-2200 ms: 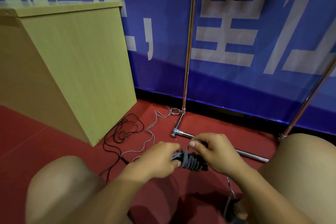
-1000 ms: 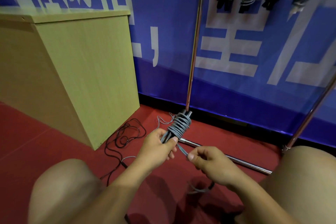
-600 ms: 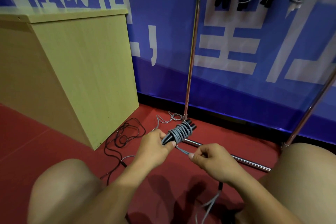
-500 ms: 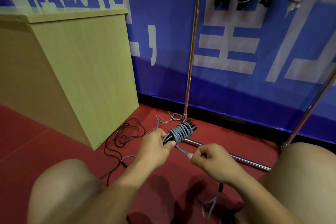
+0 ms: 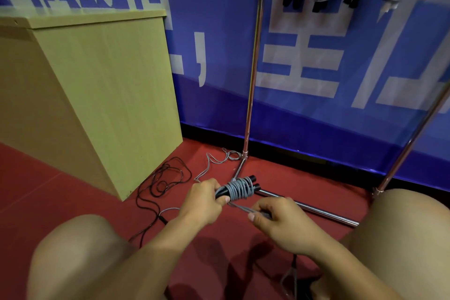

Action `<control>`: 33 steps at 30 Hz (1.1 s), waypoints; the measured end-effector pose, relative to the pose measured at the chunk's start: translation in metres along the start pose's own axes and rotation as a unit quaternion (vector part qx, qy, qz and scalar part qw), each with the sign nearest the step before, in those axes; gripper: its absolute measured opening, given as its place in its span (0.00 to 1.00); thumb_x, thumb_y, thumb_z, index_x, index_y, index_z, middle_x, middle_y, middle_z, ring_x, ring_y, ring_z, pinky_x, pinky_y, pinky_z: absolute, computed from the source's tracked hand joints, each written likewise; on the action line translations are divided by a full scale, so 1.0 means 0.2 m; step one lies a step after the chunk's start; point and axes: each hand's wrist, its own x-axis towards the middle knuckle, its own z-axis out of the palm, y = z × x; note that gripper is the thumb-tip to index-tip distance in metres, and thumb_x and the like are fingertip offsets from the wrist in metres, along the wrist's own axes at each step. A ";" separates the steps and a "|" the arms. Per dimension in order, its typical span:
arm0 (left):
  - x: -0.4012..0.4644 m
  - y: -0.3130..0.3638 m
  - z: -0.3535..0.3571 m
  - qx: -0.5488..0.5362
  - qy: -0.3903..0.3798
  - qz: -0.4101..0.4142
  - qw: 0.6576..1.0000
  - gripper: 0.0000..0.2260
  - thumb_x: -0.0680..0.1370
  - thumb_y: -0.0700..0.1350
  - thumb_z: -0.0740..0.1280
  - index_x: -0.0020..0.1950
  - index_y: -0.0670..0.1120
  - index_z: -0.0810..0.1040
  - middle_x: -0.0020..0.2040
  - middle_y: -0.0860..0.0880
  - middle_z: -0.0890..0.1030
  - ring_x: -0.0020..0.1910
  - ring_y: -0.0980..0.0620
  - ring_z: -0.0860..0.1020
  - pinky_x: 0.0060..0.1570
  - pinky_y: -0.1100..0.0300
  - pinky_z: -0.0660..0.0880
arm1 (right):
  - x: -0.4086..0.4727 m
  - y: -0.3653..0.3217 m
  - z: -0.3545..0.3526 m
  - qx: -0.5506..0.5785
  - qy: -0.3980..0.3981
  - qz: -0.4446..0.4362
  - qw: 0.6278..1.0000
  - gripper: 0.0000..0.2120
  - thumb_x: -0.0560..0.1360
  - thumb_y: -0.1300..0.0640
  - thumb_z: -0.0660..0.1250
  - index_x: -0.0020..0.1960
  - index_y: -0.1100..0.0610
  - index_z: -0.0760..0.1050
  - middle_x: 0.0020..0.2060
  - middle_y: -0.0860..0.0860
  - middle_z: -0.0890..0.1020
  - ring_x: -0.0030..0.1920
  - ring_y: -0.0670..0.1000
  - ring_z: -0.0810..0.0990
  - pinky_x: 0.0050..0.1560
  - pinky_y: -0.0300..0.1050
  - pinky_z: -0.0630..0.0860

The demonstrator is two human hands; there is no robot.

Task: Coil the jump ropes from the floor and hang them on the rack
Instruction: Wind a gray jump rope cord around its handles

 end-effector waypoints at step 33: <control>-0.21 0.09 -0.32 -0.329 -0.293 0.240 0.865 0.04 0.80 0.39 0.67 0.51 0.44 0.81 0.41 0.48 0.83 0.37 0.55 0.78 0.40 0.61 0.74 | 0.13 0.17 -0.01 0.125 0.109 0.130 0.978 0.11 0.65 0.49 0.79 0.35 0.53 0.79 0.27 0.47 0.80 0.29 0.41 0.75 0.34 0.40 0.74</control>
